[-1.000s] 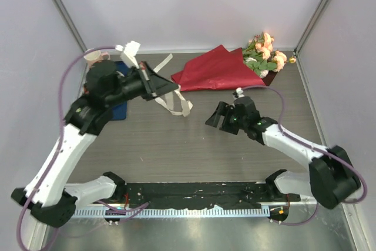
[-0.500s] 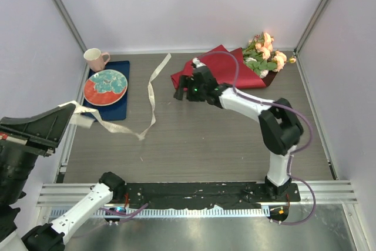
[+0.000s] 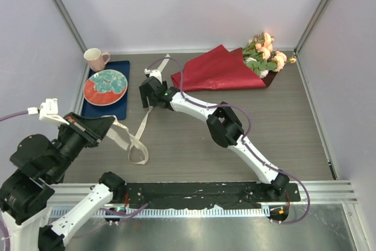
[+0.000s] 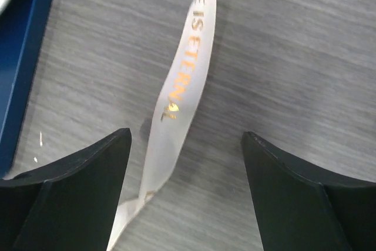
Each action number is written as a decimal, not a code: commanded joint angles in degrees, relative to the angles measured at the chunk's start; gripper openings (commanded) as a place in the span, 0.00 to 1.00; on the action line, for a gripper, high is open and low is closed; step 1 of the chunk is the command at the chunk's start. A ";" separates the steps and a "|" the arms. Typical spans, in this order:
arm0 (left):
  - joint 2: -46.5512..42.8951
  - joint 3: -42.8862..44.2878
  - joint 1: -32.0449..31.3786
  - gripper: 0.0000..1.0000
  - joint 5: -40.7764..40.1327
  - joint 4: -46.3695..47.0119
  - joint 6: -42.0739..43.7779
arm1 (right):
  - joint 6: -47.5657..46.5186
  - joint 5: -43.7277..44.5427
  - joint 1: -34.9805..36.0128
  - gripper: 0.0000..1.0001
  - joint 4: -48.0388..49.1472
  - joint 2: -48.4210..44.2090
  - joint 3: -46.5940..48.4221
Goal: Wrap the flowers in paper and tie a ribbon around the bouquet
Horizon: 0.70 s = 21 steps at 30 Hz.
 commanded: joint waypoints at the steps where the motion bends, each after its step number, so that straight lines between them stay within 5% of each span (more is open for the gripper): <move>1: -1.34 -3.75 -0.16 0.00 1.50 1.03 -2.92 | 1.46 4.69 0.08 0.81 -6.51 4.74 7.98; 4: -1.35 -4.73 -0.16 0.00 1.24 1.56 -3.10 | 2.69 6.18 0.43 0.70 -7.67 6.33 7.99; 6: -1.35 -4.73 -0.16 0.00 0.18 1.47 -2.92 | 3.13 8.20 0.44 0.46 -8.89 7.12 7.99; 10: -1.00 -4.38 -0.16 0.00 -2.10 1.03 -2.22 | 0.68 12.07 0.79 0.30 -11.79 8.61 8.25; 14: -0.47 -4.20 -0.16 0.00 -5.70 -0.64 -1.34 | -1.26 18.03 0.70 0.00 -14.26 4.42 7.29; 17: 0.41 -5.51 -0.16 0.00 -12.19 -2.31 -1.08 | -1.09 21.90 0.79 0.00 -12.78 -8.54 -3.23; 21: 0.86 -9.20 -0.16 0.00 -20.64 -0.83 -5.64 | 3.29 28.94 -0.35 0.00 -7.60 -33.35 -30.23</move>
